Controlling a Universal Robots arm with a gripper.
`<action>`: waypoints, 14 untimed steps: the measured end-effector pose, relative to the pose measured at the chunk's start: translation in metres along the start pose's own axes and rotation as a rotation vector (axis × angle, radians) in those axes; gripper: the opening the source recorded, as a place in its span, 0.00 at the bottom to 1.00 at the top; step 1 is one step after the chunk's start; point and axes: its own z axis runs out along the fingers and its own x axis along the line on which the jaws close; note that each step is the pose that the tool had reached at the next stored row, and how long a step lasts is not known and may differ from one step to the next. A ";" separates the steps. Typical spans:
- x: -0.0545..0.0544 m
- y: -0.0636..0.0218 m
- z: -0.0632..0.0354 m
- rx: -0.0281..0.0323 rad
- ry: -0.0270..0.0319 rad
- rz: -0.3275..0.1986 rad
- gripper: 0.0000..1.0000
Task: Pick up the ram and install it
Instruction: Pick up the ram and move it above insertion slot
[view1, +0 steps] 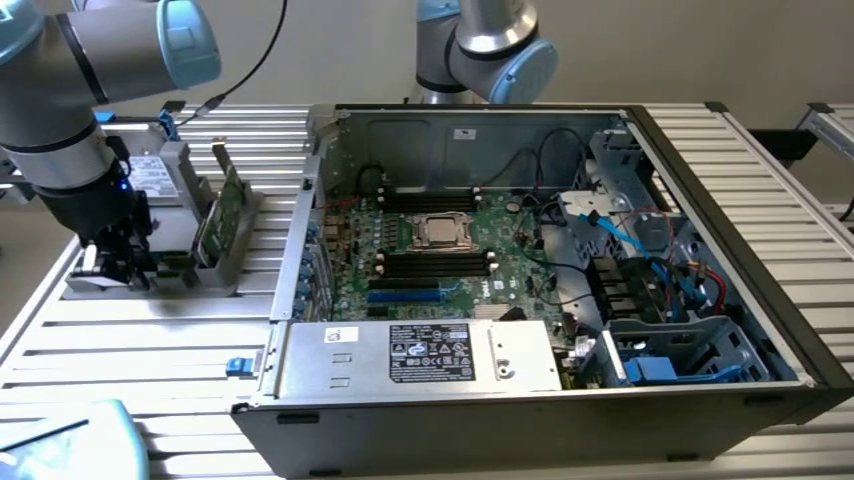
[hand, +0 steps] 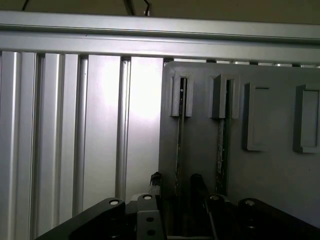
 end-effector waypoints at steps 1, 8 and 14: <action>0.000 0.0000 0.0000 0.0000 0.0000 0.000 0.37; 0.000 0.0000 0.0000 0.0000 -0.0001 0.000 0.16; 0.000 0.0000 0.0000 0.0000 -0.0003 0.000 0.14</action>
